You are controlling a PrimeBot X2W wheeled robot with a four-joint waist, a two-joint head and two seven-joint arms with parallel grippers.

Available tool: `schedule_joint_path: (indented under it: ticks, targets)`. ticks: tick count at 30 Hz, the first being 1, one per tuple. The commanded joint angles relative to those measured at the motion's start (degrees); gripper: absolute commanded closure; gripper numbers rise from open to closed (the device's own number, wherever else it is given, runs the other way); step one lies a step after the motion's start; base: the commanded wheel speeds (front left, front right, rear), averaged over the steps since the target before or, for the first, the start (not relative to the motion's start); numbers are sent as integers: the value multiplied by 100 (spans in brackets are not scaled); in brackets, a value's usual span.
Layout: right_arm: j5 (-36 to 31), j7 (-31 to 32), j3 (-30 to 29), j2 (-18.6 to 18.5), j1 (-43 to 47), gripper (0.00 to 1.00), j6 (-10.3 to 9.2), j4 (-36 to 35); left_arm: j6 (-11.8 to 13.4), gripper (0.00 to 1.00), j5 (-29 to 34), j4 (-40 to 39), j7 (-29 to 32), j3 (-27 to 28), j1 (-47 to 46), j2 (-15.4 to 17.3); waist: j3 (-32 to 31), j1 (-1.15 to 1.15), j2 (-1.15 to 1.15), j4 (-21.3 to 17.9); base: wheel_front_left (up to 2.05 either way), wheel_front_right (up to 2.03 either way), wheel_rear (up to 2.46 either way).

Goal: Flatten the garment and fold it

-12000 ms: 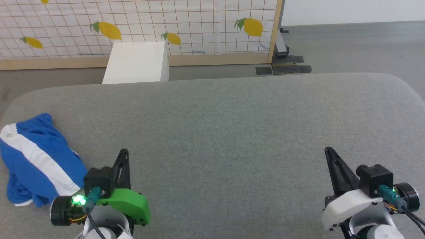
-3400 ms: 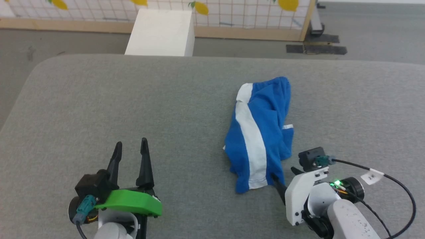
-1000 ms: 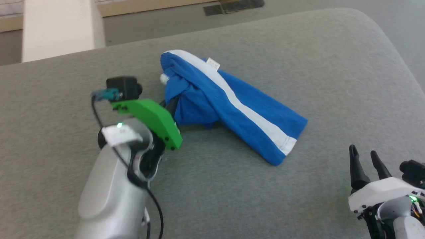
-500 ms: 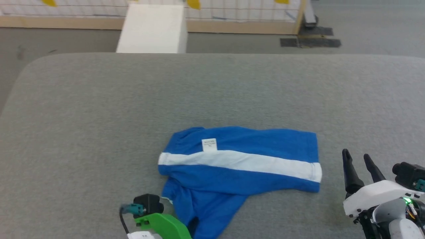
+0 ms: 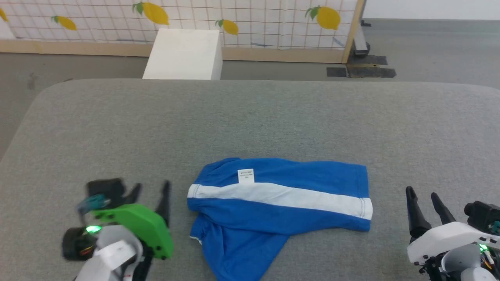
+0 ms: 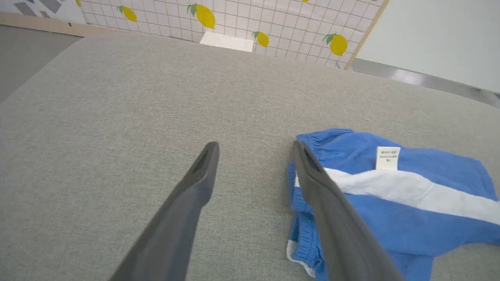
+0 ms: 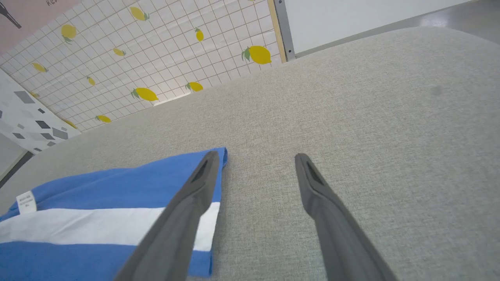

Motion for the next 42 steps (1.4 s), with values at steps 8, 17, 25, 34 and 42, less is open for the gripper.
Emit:
schedule_joint_path:
  ticks: [8,17,25,34,42]
  targets:
    - [-23,67,-11,-4,-15,0,-9,-121,-222,0,-77,613,1429,-558,-815,64,226,0,0,-247,0,0,0]
    - [-39,69,-11,-4,-100,0,-9,-159,-176,0,-173,1070,1742,-630,-1156,-37,396,0,0,-409,0,0,0]
    - [-55,47,-67,-4,-119,0,-9,-190,-193,100,-317,1112,1690,-615,-1150,-125,461,0,0,-376,0,0,0]
    - [-521,1233,848,-4,-98,0,-9,-657,-88,100,-392,514,1373,-599,-830,-269,541,0,0,-299,0,0,0]
    - [-1126,2620,1086,-4,-374,0,-9,-796,-82,100,-428,341,1297,-707,-722,-378,726,0,0,-199,0,0,0]
